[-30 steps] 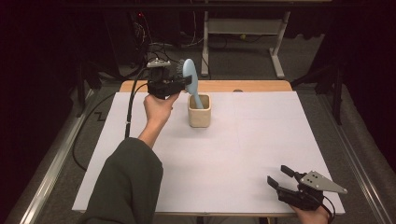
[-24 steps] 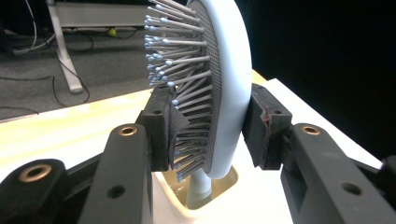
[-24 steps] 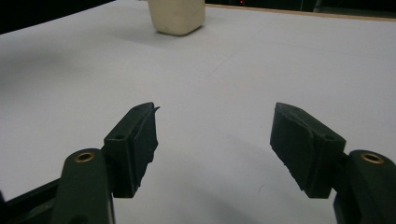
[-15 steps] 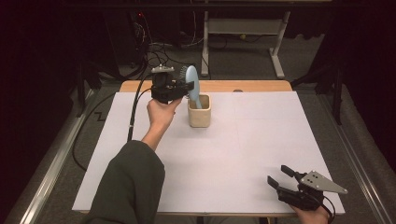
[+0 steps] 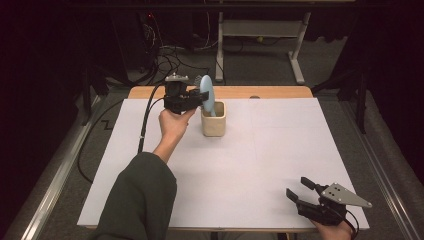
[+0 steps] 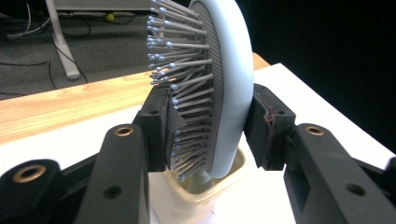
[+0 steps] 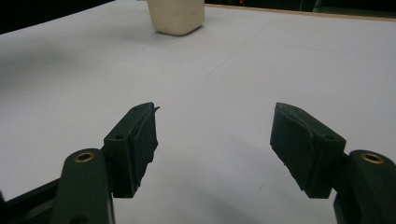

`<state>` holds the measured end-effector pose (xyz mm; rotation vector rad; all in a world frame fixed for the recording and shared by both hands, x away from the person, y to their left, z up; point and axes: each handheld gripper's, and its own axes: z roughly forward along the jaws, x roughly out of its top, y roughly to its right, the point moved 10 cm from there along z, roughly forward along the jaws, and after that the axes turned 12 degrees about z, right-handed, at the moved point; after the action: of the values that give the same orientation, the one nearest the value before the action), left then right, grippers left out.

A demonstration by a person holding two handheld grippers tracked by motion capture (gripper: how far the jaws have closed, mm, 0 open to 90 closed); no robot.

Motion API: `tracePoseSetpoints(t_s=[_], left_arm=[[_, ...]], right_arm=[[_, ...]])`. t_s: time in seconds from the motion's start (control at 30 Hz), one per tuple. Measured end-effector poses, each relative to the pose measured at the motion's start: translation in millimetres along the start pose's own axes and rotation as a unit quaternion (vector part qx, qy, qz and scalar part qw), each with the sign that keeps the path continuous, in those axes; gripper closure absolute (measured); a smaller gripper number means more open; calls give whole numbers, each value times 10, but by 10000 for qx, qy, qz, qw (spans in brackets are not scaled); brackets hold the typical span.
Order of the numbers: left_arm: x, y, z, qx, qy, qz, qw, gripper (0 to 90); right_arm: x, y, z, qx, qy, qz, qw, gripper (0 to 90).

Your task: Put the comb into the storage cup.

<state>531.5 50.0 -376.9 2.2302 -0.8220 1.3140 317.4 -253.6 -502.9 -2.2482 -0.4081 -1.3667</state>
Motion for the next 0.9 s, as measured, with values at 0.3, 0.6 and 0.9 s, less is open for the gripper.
tracePoseSetpoints(t_s=[0.3,0.6,0.9], left_arm=[[-41,-4,14,-8,-55,30,10000,544],[-44,-4,11,2,-66,55,10000,528],[-57,-22,-3,109,-130,99,9998,467]], right_arm=[[1,-1,0,-3,4,3,10000,321],[1,-1,0,0,4,8,10000,319],[-1,-1,0,-4,-4,4,10000,318]])
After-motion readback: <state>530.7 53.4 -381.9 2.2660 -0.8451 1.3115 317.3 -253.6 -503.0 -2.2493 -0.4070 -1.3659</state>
